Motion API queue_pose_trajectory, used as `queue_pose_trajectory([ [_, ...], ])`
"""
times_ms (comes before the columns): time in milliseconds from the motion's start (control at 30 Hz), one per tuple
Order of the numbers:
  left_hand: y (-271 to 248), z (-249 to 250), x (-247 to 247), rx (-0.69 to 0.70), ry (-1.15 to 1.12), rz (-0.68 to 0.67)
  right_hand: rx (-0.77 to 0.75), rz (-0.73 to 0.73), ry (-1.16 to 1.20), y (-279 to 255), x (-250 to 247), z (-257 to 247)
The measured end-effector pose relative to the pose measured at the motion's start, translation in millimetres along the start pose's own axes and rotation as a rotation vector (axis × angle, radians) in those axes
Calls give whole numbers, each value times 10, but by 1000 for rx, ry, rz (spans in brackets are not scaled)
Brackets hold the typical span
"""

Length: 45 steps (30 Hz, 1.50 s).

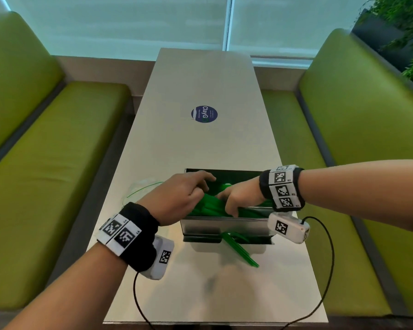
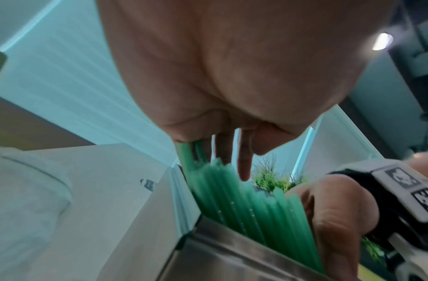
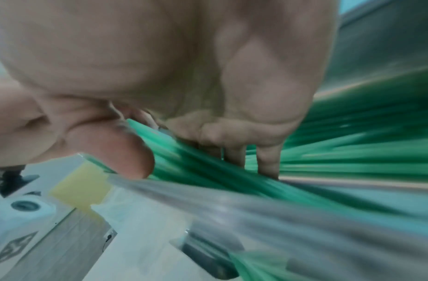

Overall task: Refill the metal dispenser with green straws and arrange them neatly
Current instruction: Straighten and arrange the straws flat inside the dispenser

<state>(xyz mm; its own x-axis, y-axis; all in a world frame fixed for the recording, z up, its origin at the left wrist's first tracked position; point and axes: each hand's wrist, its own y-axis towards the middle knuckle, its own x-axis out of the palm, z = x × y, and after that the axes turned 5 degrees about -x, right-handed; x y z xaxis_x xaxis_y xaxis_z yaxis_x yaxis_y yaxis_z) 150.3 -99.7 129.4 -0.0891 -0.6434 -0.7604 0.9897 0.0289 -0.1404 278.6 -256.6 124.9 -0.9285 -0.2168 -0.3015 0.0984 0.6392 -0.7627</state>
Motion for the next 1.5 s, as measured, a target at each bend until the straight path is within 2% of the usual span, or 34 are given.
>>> queue_pose_trajectory([
  [133,-85,-141,45,26,-60,84,-6,70,22,29,-47,22],
  [300,-149,-215,168,69,6,131,-18,133,-306,-77,-116,47],
  [400,-165,-194,172,51,10,122,7,89,-389,-71,-74,59],
  [567,-186,-152,152,3,-13,108,-9,140,-360,-82,-77,89],
  [833,-226,-140,223,-5,-131,228,-146,290,-290,-202,-119,153],
  [900,-235,-127,235,-7,-244,282,-167,316,-295,-232,-124,165],
  [1000,-244,-118,240,-41,-437,435,-185,371,-294,-288,-147,193],
  [1033,-243,-120,226,-44,-448,491,-197,390,-281,-320,-165,192],
  [1100,-241,-110,177,17,-317,573,-240,432,-241,-381,-221,193],
  [1167,-196,-65,158,152,-106,525,-303,488,-183,-427,-289,163],
  [1267,-26,66,273,294,256,273,-460,573,22,-443,-369,26],
  [1367,166,183,444,155,674,62,-571,614,125,-395,-348,-131],
  [1433,197,218,455,109,843,-56,-566,600,21,-319,-282,-182],
  [1500,162,241,445,192,943,-127,-455,568,-251,-260,-235,-172],
])
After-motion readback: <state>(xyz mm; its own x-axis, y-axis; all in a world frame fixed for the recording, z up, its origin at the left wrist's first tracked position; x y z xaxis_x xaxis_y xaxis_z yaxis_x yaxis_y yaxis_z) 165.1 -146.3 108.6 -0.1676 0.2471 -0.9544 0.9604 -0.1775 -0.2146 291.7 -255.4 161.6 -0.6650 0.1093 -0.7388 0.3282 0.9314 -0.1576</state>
